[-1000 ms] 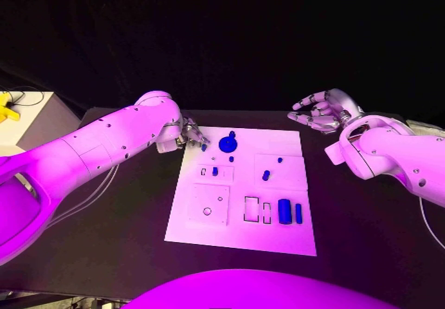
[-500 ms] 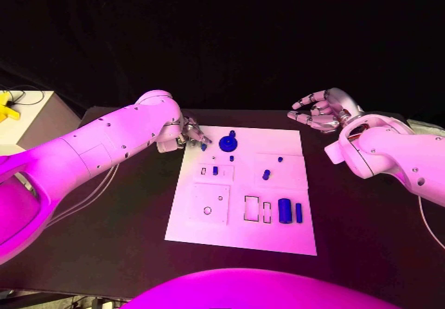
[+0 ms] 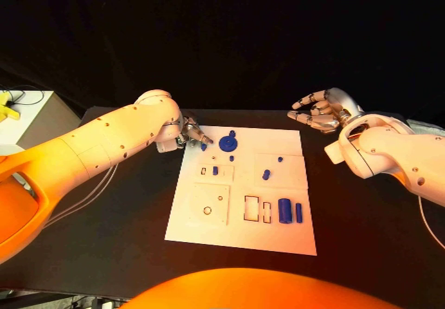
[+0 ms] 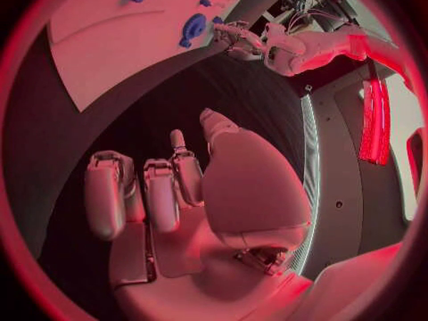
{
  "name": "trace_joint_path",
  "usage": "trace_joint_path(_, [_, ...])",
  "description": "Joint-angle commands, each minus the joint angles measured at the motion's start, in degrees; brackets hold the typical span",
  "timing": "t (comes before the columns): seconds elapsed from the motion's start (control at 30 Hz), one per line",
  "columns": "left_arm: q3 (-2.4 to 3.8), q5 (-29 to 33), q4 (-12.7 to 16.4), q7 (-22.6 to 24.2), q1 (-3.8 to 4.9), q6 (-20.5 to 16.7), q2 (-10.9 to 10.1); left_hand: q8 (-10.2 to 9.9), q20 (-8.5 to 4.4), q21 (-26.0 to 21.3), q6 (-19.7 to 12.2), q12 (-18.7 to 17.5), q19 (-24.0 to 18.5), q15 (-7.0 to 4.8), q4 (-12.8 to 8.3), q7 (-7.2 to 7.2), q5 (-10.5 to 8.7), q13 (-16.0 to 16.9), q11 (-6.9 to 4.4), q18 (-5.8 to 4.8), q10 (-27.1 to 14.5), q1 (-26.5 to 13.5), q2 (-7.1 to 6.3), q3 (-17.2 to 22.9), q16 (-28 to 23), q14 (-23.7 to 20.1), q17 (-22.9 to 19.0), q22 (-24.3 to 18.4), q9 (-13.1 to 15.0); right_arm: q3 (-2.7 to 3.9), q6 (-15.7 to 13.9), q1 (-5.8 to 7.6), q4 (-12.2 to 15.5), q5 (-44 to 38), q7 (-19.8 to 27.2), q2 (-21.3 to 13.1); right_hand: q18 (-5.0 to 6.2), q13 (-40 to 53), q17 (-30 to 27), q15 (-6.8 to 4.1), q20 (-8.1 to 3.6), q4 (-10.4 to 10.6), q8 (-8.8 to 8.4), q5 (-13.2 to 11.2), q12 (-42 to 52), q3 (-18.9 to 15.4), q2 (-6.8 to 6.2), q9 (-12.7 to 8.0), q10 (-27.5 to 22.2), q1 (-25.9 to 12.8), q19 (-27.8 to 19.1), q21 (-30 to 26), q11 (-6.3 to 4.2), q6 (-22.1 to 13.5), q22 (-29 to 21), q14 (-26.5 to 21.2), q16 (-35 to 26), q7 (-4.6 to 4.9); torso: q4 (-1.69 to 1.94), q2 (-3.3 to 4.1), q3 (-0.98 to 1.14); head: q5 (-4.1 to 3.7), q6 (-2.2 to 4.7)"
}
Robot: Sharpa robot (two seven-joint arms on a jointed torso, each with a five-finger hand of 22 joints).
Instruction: Assemble the parts on the task board
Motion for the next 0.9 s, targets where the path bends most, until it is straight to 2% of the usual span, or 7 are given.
trace_joint_path(0.03, [0.01, 0.4, 0.2, 0.2, 0.07, 1.4, -0.1, -0.1, 0.19, -0.1, 0.2, 0.3, -0.1, 0.26, 0.0, 0.12, -0.24, -0.1, 0.01, 0.01, -0.5, -0.4, -0.07, -0.5, 0.0, 0.5, 1.9, 0.0, -0.1, 0.02, 0.7, -0.02, 0.0, -0.4, 0.5, 0.0, 0.95, 5.7, 10.6, 0.49, 0.26, -0.1, -0.24, 0.2, -0.2, 0.0, -0.07, 0.0, -0.3, -0.4, 2.7, -0.3, 0.01, -0.3, 9.0, 4.8, -0.3, -0.11, 0.0, 0.0, 0.0, 0.05, -0.06])
trace_joint_path(0.53, [-0.09, 0.1, 0.1, -0.3, 0.07, 2.3, -0.5, 0.0, 0.19, -0.1, 0.2, 0.4, -0.1, 0.22, -0.2, 0.03, -0.11, -0.1, -0.07, 0.03, -0.6, 0.8, 0.21, -0.7, 0.0, 0.4, 1.9, 0.0, 0.0, 0.01, 0.9, -0.05, -0.1, -0.3, 0.4, 0.1, 0.95, 5.7, 10.6, 0.49, 0.26, -0.1, -0.24, 0.2, -0.2, 0.0, -0.07, 0.0, -0.3, -0.4, 2.7, -0.3, 0.01, -0.3, 9.0, 4.8, -0.3, -0.11, -0.03, 0.02, 0.07, 0.03, -0.13])
trace_joint_path(0.9, [-0.18, 0.4, 0.4, 0.1, 0.07, 2.5, -0.6, 0.0, 0.18, -0.2, 0.2, 0.3, -0.3, 0.2, -0.2, 0.0, -0.03, -0.3, -0.09, 0.07, -0.8, 1.6, 0.53, -0.7, 0.0, 0.3, 1.7, -0.2, -0.1, 0.01, 1.0, -0.06, -0.2, -0.3, 0.4, 0.2, 0.94, 5.7, 10.6, 0.48, 0.25, -0.1, -0.23, 0.2, -0.2, 0.0, -0.05, 0.0, -0.3, -0.5, 2.7, -0.3, 0.01, -0.3, 9.0, 4.8, -0.3, -0.12, 0.01, 0.05, 0.05, 0.01, -0.22])
